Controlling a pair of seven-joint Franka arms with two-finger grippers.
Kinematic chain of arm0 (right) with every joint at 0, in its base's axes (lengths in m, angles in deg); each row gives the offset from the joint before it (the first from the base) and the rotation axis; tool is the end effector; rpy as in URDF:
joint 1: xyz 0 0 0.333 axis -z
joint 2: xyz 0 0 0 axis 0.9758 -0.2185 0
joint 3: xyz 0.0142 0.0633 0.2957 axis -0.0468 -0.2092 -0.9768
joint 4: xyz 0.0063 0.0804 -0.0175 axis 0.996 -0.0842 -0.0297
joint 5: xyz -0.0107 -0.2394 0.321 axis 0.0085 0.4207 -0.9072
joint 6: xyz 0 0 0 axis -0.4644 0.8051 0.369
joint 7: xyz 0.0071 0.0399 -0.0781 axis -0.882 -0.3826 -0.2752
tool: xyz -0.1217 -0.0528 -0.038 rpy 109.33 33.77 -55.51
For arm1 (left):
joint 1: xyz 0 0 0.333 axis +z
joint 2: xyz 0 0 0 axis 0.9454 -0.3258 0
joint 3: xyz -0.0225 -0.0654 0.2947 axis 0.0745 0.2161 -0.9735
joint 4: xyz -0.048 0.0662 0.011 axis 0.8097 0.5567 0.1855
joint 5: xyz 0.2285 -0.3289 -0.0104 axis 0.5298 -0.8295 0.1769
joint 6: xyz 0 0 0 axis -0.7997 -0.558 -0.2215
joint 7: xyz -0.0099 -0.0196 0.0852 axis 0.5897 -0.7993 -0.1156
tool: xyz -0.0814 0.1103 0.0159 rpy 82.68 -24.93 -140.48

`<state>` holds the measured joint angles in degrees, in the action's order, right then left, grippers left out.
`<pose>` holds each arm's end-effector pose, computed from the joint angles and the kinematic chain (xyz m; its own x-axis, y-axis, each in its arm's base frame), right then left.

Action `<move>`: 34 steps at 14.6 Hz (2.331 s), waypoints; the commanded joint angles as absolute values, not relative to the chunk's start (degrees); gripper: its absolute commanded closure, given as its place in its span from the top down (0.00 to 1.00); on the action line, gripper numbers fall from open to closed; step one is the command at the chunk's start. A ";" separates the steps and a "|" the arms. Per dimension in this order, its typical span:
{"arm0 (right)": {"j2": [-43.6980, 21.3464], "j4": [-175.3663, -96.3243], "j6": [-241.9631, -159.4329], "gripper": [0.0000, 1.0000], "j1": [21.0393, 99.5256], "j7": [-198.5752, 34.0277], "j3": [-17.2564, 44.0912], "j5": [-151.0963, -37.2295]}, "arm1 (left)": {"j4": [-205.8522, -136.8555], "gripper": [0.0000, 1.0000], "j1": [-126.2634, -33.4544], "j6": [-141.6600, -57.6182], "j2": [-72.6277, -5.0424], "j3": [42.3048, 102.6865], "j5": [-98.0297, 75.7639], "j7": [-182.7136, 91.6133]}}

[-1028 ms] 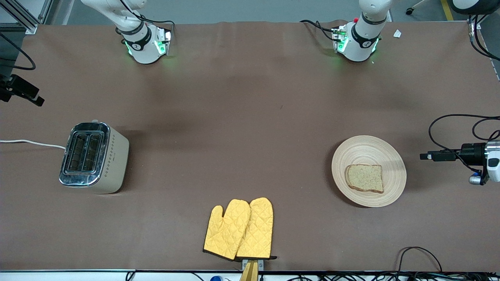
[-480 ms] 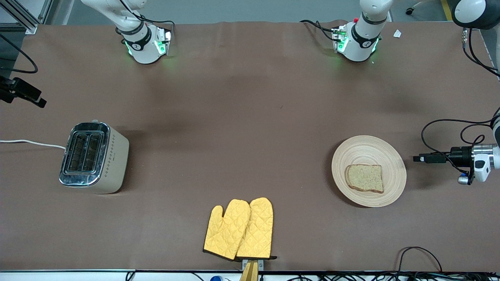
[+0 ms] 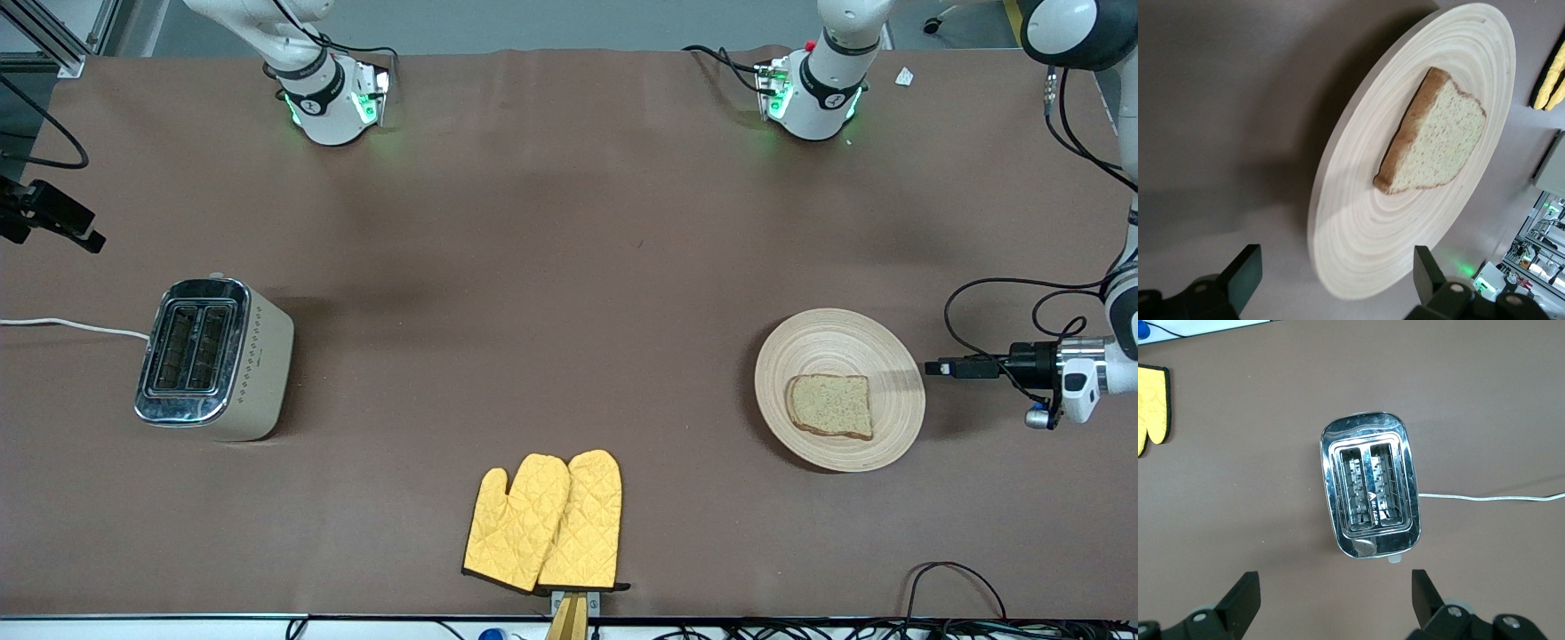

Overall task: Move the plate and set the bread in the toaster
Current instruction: 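Reach the left gripper to the wooden plate rim and grip it, then slide the wooden plate with the left gripper toward the toaster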

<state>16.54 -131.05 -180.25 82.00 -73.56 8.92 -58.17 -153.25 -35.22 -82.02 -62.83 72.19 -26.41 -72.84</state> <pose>0.5495 -0.0517 0.5952 0.9829 -0.1619 0.0878 -0.1605 -0.9868 -0.0232 0.6315 0.1751 0.1488 0.9533 0.0490 -0.2981 0.2459 -0.6991 0.6714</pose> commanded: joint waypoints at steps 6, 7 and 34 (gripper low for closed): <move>17.38 -136.31 -180.00 1.00 81.17 -74.43 8.58 -58.19 | -153.38 0.99 -39.08 -89.44 -64.98 72.19 -28.51 -75.29; 18.87 -136.32 -179.22 1.00 80.81 -74.43 8.67 -58.28 | -153.38 0.97 -38.99 -89.44 -64.98 72.19 -28.25 -75.29; 19.24 -137.11 -185.44 1.00 82.21 -71.97 8.14 -57.23 | -153.29 0.00 -36.80 -80.85 -66.12 71.92 -34.29 -81.62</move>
